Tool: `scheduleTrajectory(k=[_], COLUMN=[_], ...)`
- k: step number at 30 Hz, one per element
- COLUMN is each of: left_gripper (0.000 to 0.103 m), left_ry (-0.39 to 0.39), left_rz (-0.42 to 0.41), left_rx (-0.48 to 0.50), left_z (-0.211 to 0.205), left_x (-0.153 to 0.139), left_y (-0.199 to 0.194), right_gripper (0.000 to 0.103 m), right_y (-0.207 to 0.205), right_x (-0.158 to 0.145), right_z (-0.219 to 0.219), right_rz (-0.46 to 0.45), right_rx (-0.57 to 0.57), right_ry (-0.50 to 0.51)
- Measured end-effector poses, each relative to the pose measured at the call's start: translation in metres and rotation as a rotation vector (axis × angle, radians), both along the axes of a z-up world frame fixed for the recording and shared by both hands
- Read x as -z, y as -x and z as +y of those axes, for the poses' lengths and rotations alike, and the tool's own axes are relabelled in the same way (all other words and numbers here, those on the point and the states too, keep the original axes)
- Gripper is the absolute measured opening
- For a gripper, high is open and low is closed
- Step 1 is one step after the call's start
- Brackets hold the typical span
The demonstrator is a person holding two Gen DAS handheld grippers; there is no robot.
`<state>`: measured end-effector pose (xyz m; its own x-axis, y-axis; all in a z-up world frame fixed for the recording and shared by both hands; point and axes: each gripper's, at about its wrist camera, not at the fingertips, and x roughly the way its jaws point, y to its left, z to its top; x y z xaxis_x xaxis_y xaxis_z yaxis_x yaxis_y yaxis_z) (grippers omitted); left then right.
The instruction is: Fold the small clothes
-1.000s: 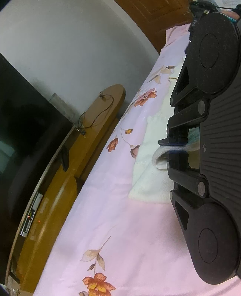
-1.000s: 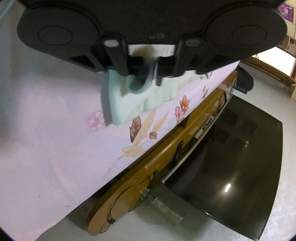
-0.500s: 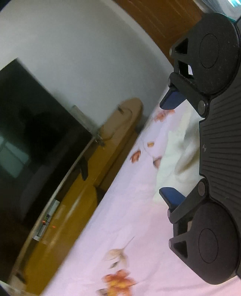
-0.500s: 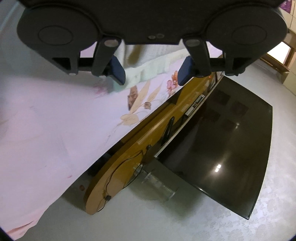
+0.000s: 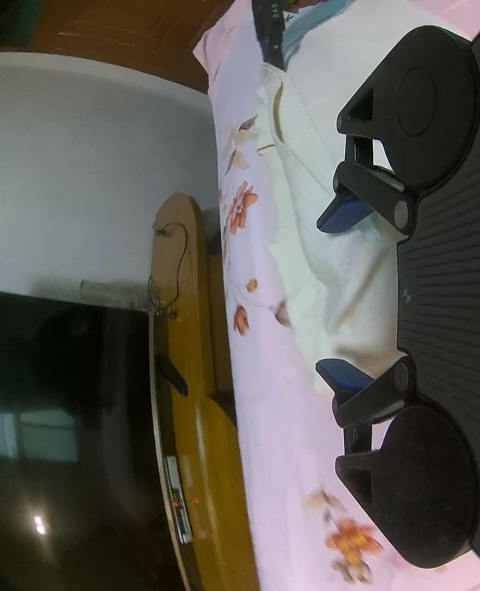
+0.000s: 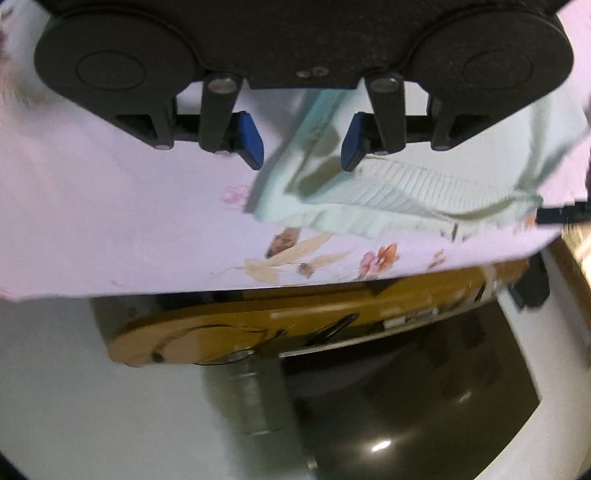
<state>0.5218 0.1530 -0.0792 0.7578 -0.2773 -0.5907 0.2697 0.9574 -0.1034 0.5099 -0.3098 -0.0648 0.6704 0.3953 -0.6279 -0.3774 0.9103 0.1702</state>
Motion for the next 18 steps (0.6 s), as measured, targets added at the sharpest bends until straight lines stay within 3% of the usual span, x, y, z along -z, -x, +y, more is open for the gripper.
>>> scheduleTrajectory(k=[4, 6, 8, 13, 18], left_gripper=[0.076, 0.076, 0.076, 0.076, 0.075], left_ry=[0.0, 0.071, 0.116, 0.048, 0.004], left_rz=[0.031, 0.02, 0.0, 0.006, 0.026], left_rx=[-0.111, -0.158, -0.176, -0.069, -0.009], left_z=[-0.003, 0.01, 0.024, 0.027, 0.0], left_x=[0.005, 0.003, 0.0, 0.0, 0.006], left_y=[-0.026, -0.026, -0.017, 0.003, -0.012], right_gripper=[0.045, 0.046, 0.045, 0.047, 0.045], right_y=[-0.025, -0.037, -0.04, -0.024, -0.029], right_x=[0.0, 0.0, 0.0, 0.0, 0.002], right_z=[0.007, 0.001, -0.01, -0.017, -0.01], right_rz=[-0.02, -0.025, -0.011, -0.006, 0.007], right_rx=[0.097, 0.19, 0.214, 0.134, 0.122], right_ry=[-0.046, -0.064, -0.136, -0.119, -0.165])
